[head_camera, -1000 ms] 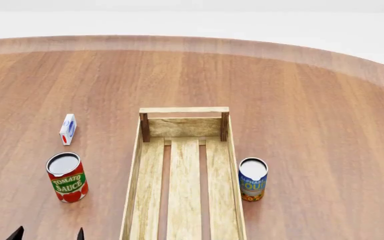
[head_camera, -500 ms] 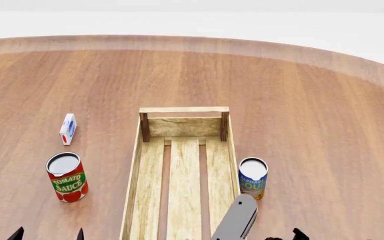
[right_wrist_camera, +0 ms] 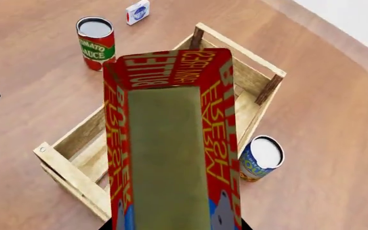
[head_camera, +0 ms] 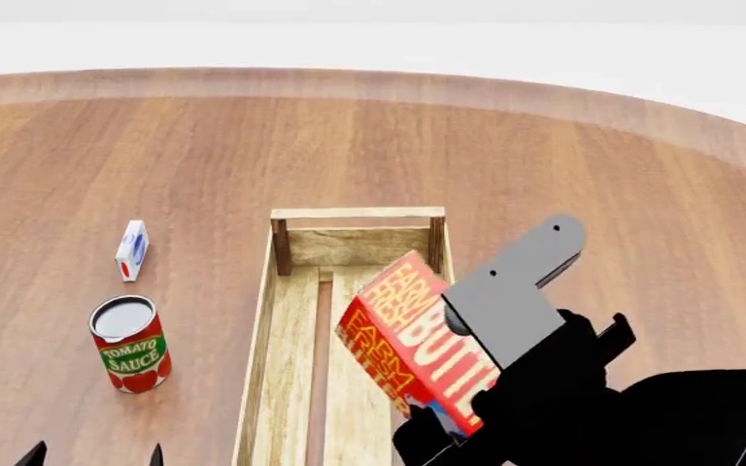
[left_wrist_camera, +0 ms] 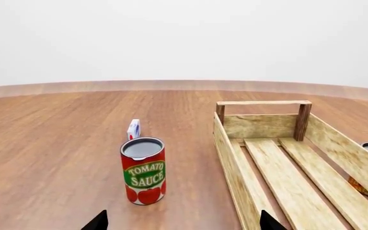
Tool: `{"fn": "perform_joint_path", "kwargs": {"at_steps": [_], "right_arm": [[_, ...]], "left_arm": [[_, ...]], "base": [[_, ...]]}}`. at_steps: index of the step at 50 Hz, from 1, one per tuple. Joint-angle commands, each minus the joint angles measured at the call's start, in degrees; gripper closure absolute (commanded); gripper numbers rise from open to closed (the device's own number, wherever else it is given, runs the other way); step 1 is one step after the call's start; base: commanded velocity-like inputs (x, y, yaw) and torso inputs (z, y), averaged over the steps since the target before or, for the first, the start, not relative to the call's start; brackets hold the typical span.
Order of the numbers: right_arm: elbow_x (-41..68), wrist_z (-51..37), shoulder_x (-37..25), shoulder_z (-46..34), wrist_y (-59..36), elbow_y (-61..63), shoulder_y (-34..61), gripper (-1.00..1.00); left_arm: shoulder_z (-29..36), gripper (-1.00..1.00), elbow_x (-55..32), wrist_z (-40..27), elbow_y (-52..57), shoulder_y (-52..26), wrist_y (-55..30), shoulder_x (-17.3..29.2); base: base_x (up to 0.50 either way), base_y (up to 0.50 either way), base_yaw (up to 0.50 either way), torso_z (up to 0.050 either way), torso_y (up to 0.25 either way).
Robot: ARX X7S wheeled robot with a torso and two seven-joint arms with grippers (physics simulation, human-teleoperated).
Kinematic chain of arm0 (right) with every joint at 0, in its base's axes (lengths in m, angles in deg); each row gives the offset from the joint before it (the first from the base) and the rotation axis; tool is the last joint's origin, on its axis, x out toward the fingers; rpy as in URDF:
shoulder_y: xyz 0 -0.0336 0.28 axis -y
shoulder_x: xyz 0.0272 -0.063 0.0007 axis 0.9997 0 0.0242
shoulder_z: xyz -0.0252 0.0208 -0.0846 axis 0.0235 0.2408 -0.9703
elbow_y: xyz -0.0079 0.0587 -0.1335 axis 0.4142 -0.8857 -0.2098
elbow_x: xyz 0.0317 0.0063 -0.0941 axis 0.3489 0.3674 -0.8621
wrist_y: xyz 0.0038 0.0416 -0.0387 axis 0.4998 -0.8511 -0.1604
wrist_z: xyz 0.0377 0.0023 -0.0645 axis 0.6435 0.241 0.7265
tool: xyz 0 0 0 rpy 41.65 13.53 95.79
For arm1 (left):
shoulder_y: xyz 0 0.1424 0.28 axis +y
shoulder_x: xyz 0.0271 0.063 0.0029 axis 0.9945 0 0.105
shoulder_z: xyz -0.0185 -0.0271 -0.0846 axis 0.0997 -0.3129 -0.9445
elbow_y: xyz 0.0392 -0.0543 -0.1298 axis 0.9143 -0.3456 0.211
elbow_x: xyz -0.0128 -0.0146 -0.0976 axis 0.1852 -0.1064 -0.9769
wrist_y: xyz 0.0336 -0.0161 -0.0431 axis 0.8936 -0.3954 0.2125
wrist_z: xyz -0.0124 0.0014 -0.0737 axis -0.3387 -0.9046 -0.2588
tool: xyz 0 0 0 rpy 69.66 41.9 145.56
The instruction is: Pick up the butter and put it in the tray.
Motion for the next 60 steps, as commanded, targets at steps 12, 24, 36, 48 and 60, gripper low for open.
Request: {"fn": "perform_joint_path", "kwargs": {"at_steps": [12,24,36,48,60], "right_arm": [[-3.72,-1.62,11.18,4.84,8.26,-16.97,0.09,1.00],[-5.25,-0.50,17.91,6.18,11.76,-27.38,1.58,1.00],[-9.14,1.66,27.39,3.58,14.43,-38.68,1.15,1.00],[-12.47,4.47,34.34,0.73,15.69,-49.26,0.85,1.00],[-16.46,10.43,40.58,-2.62,18.55,-61.87,-0.35,1.00]], "left_arm": [[0.41,-1.00,-0.29,-0.54,0.45,-0.18,-0.26,0.45],[0.59,-1.00,-0.52,-0.71,0.62,-0.05,-0.08,0.60],[0.88,-1.00,-0.39,-0.87,0.31,0.37,0.81,0.71],[1.20,-1.00,-0.09,-1.09,-0.13,0.45,1.58,0.80],[1.39,-1.00,-0.04,-1.42,0.14,0.45,1.70,0.97]], "base": [[0.00,0.00,0.00,0.000,0.001],[0.00,0.00,0.00,0.000,0.001],[0.00,0.00,0.00,0.001,0.002],[0.00,0.00,0.00,0.000,0.001],[0.00,0.00,0.00,0.000,0.001]]}}
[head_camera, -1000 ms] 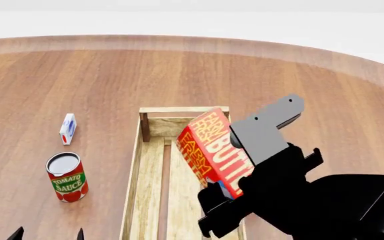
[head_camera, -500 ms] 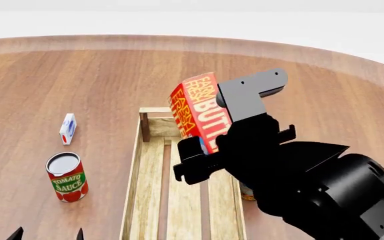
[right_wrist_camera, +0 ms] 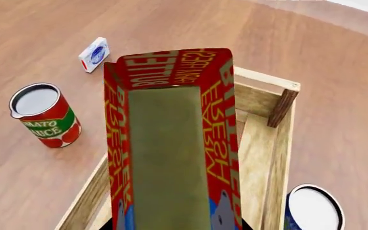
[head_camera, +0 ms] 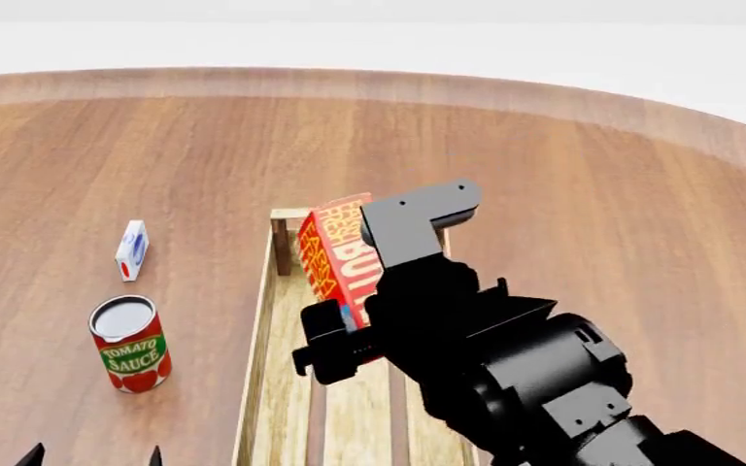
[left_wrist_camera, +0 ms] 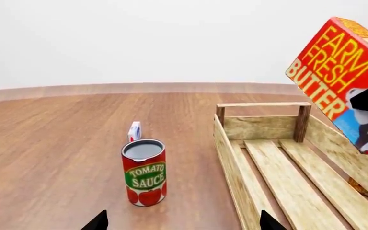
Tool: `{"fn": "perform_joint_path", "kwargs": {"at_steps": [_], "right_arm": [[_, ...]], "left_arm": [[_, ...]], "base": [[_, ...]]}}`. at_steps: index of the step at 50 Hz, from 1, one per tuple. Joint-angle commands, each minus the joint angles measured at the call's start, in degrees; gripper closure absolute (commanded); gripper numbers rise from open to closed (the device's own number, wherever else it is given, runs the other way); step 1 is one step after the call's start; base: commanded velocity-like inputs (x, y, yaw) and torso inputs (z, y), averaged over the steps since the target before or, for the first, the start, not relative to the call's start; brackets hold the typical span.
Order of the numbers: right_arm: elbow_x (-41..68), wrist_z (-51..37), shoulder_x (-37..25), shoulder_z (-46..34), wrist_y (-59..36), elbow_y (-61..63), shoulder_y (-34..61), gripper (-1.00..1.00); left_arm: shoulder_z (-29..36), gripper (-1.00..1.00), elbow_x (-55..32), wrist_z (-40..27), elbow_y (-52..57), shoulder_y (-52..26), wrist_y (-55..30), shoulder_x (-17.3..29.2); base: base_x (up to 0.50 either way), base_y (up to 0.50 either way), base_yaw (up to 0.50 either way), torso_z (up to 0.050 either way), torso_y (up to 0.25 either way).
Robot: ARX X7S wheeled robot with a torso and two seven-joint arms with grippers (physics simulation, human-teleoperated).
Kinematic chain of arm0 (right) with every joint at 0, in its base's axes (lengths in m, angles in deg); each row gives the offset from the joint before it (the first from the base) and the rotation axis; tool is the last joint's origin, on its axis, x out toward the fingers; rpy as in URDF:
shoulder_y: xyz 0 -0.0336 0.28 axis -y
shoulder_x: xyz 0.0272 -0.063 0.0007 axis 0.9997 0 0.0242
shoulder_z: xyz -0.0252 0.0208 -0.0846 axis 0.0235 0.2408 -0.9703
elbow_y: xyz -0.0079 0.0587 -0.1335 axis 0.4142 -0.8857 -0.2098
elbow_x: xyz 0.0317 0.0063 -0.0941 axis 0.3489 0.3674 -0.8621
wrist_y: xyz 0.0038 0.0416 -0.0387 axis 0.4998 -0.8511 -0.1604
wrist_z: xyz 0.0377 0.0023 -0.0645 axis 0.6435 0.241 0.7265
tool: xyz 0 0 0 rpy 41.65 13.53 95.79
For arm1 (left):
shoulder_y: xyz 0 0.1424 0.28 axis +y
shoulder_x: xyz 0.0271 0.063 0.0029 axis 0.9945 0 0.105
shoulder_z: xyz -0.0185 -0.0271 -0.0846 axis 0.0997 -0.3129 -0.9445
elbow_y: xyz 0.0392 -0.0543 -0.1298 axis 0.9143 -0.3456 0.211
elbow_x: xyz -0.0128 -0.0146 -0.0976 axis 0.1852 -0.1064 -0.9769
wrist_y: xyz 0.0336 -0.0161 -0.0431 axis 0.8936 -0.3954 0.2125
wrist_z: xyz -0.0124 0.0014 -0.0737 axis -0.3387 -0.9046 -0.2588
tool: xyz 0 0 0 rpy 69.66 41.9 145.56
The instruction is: Pick up the butter and put it in the tray.
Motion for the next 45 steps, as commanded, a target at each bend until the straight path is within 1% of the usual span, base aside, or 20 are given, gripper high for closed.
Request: {"fn": "perform_joint_path", "kwargs": {"at_steps": [1,7,14,21,23,24,25,28,36,45], "right_arm": [[-6.48,5.68,6.20,-1.34,2.29,-10.96,0.30,1.00],[-8.37,9.77,9.93,-2.43,5.12,-19.60,-0.11,1.00],[-10.57,13.89,14.46,-4.68,6.32,-28.84,-0.47,1.00],[-8.44,13.85,14.67,-7.75,4.43,-29.27,-0.55,1.00],[-7.49,14.40,14.68,-9.43,2.25,-29.26,-0.48,1.00],[-7.09,14.12,14.68,-9.77,2.95,-29.39,-0.62,1.00],[-6.38,14.74,14.68,-10.83,0.51,-29.31,-0.52,1.00],[-5.12,15.07,14.69,-12.72,-0.05,-29.42,-0.71,1.00],[-2.40,15.07,14.69,-16.31,0.04,-29.60,-1.06,1.00],[-0.64,15.03,14.69,-18.24,0.65,-29.98,-1.33,1.00]], "left_arm": [[0.22,-1.00,0.04,-0.27,0.14,0.05,0.19,0.15],[0.23,-1.00,-0.19,-0.38,0.35,-0.01,0.05,0.28],[0.36,-1.00,-0.26,-0.50,0.34,-0.07,0.02,0.36],[0.38,-1.00,-0.47,-0.52,0.43,-0.06,0.08,0.49],[0.43,-1.00,-0.48,-0.56,0.48,-0.01,0.14,0.51],[0.46,-1.00,-0.47,-0.57,0.44,-0.03,0.16,0.51],[0.51,-1.00,-0.44,-0.56,0.31,-0.06,0.21,0.49],[0.59,-1.00,-0.43,-0.59,0.22,-0.08,0.29,0.50],[0.71,-1.00,-0.53,-0.69,0.17,-0.13,0.34,0.60],[0.91,-1.00,-0.58,-0.81,0.12,-0.23,0.31,0.68]], "base": [[0.00,0.00,0.00,0.000,0.010],[0.00,0.00,0.00,0.000,0.000],[0.00,0.00,0.00,0.001,0.001],[0.00,0.00,0.00,0.000,0.001],[0.00,0.00,0.00,0.000,0.000],[0.00,0.00,0.00,0.000,0.000],[0.00,0.00,0.00,0.000,0.000],[0.00,0.00,0.00,0.000,0.000],[0.00,0.00,0.00,0.001,0.001],[0.00,0.00,0.00,0.000,0.001]]}}
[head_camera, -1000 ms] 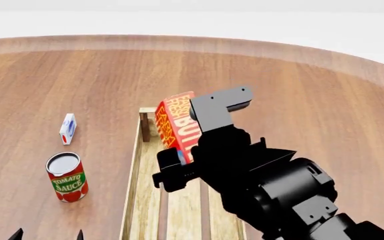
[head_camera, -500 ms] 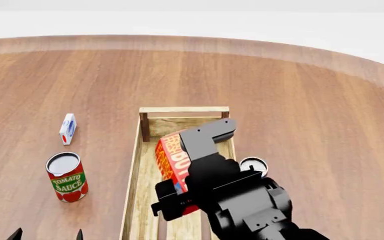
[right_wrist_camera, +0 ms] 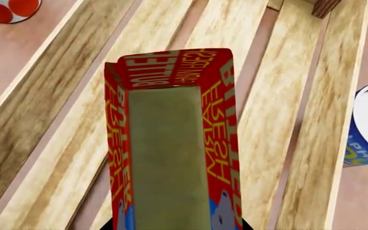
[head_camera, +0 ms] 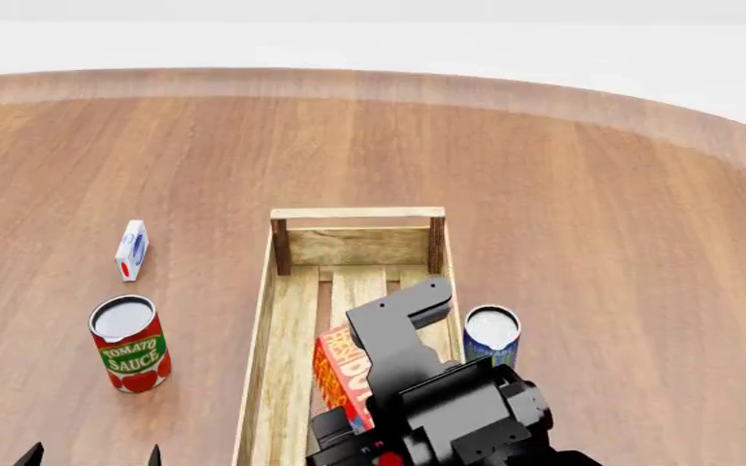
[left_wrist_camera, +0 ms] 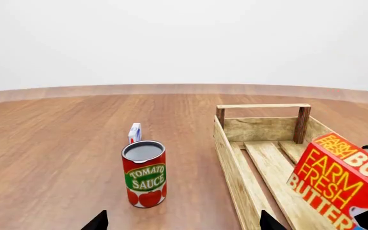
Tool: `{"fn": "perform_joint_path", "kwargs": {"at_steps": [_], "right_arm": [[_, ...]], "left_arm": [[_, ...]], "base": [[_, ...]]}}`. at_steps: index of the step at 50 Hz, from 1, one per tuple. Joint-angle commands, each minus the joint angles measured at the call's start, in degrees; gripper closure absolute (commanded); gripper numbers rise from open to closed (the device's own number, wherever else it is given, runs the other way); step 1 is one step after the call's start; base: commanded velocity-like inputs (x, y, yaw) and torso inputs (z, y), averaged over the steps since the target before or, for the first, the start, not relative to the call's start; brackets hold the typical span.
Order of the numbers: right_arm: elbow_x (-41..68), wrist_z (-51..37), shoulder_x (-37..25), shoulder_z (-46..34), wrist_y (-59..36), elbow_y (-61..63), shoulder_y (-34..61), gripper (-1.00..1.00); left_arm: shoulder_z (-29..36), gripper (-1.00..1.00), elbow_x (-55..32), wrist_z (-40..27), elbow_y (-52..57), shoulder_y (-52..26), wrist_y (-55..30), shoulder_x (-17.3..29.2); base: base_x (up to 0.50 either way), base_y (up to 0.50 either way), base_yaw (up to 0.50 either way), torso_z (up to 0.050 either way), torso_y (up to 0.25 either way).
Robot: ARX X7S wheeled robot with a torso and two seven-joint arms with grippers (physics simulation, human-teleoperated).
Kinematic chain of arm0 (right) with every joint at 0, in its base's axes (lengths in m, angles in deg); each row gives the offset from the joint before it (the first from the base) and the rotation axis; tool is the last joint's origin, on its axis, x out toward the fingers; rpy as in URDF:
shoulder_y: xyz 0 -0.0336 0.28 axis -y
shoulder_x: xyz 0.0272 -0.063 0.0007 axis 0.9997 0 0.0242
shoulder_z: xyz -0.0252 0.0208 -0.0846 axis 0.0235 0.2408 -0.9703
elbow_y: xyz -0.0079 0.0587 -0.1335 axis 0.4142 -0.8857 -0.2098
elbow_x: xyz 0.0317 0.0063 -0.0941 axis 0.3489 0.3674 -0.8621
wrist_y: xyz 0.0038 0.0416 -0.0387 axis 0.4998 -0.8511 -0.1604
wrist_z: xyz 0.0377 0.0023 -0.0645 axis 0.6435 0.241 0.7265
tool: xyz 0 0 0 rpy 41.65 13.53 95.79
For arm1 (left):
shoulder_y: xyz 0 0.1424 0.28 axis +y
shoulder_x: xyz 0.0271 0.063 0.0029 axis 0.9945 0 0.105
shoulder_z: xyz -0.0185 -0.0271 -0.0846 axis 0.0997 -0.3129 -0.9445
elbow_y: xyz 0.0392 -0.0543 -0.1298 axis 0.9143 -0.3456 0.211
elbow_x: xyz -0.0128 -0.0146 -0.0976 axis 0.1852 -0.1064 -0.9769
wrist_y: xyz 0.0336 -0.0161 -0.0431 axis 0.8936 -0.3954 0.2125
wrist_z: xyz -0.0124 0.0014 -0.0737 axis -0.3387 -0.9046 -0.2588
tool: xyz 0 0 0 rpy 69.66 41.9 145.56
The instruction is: Pick up the butter and put it in the tray.
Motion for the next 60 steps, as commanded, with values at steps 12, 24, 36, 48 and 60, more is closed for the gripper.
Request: {"fn": "perform_joint_path", "kwargs": {"at_steps": [12,24,36,48,60], "right_arm": [[0.61,1.76,0.42,-3.43,-0.25,-0.20,0.06,1.00],[0.82,1.82,0.42,-3.66,0.12,-0.13,-0.08,-1.00],[1.85,2.19,0.40,-3.23,-0.18,1.04,1.62,-1.00],[13.28,-23.04,-18.86,5.18,-8.50,45.12,5.95,-1.00],[14.72,-29.18,-25.92,11.05,-2.43,55.60,5.45,-1.00]], "left_arm": [[0.42,-1.00,-0.22,-0.32,0.06,-0.16,-0.06,0.26],[0.52,-1.00,-0.49,-0.46,0.11,-0.33,-0.14,0.43],[0.73,-1.00,-0.56,-0.62,0.06,-0.39,-0.07,0.57],[0.80,-1.00,-0.86,-0.79,0.43,-0.23,0.00,0.78],[0.92,-1.00,-0.98,-0.96,0.54,-0.04,0.32,0.93]], "base": [[0.00,0.00,0.00,0.000,0.000],[0.00,0.00,0.00,0.000,0.000],[0.00,0.00,0.00,0.000,0.000],[0.00,0.00,0.00,0.000,0.000],[0.00,0.00,0.00,0.000,0.000]]}}
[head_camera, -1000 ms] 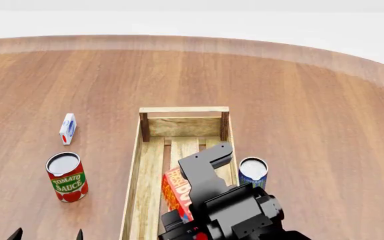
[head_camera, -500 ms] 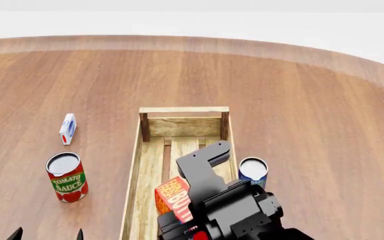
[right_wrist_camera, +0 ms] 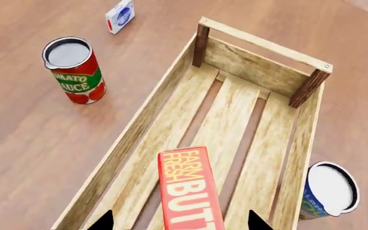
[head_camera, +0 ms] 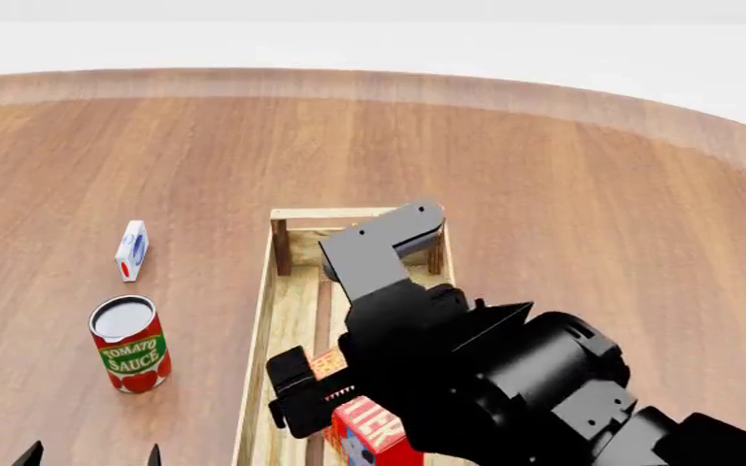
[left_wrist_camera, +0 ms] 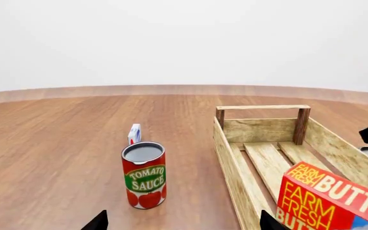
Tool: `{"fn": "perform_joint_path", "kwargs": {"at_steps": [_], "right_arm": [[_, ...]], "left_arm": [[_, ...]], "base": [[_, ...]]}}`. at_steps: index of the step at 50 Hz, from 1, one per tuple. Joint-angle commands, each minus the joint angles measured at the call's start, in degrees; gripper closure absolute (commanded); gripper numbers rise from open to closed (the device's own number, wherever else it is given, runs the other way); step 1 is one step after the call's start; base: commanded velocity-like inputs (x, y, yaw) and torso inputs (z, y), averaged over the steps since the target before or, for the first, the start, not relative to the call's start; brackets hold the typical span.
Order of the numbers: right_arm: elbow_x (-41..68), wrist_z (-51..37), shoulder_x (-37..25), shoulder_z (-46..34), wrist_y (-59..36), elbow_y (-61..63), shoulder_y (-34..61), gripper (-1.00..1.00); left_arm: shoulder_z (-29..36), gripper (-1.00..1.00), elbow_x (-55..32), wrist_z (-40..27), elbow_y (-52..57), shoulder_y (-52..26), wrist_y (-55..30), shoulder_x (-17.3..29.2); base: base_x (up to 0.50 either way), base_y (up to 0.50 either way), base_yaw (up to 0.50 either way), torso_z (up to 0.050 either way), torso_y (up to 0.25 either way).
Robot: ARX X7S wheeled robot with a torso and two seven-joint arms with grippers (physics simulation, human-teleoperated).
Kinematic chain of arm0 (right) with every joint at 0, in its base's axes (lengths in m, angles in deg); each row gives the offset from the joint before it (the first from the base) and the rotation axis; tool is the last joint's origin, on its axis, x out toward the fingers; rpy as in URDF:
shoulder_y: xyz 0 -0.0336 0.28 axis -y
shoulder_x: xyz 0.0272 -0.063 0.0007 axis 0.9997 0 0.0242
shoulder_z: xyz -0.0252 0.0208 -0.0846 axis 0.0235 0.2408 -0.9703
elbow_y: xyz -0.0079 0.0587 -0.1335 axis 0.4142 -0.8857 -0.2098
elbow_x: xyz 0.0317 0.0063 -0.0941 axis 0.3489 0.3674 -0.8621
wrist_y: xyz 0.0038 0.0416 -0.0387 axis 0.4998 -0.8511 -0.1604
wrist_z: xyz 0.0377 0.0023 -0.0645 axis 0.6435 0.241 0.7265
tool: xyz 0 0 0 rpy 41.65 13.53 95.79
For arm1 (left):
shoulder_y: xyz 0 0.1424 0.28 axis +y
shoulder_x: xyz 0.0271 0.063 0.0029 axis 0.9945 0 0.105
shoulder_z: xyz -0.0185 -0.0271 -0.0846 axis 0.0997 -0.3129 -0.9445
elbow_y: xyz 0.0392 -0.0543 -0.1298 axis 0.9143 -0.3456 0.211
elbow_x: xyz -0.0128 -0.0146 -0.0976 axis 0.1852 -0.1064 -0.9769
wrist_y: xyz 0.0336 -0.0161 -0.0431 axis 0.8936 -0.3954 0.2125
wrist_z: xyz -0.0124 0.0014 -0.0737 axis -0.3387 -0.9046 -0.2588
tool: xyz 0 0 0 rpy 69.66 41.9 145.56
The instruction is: Pick up the butter and put it in the tray.
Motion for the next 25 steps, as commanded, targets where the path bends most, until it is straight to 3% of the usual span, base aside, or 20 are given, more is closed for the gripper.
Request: {"fn": "perform_joint_path", "kwargs": {"at_steps": [1,5,6,7,10,18,25], "right_arm": [[0.90,-8.51,-7.63,5.03,4.65,13.28,-0.17,-1.00],[-5.53,-17.15,-10.82,6.75,12.42,17.50,-2.69,-1.00],[-12.48,-25.74,-12.59,6.30,15.36,20.41,-3.17,-1.00],[-15.24,-28.68,-13.46,6.37,17.26,21.81,-3.68,-1.00],[-11.44,-25.58,-17.47,10.91,25.47,27.36,-8.88,-1.00],[-25.08,-24.04,-23.38,13.26,47.38,37.06,-22.10,-1.00],[-26.62,-21.76,-25.50,12.16,51.66,40.49,-26.77,-1.00]], "left_arm": [[0.07,-1.00,-0.22,-0.14,0.15,0.12,0.22,0.17],[0.15,-1.00,-0.18,-0.18,0.09,0.13,0.35,0.20],[0.13,-1.00,-0.23,-0.20,0.13,0.10,0.32,0.23],[0.14,-1.00,-0.24,-0.21,0.14,0.09,0.32,0.25],[0.14,-1.00,-0.27,-0.25,0.15,0.07,0.35,0.31],[0.08,-1.00,-0.54,-0.46,0.78,0.03,0.05,0.59],[0.09,-1.00,-0.77,-0.74,1.87,0.15,-0.47,0.93]], "base": [[0.00,0.00,0.00,0.000,0.000],[0.00,0.00,0.00,0.000,0.000],[0.00,0.00,0.00,0.000,0.000],[0.00,0.00,0.00,0.000,0.000],[0.00,0.00,0.00,0.000,0.000],[0.00,0.00,0.00,0.000,0.000],[0.00,0.00,0.00,0.000,0.000]]}}
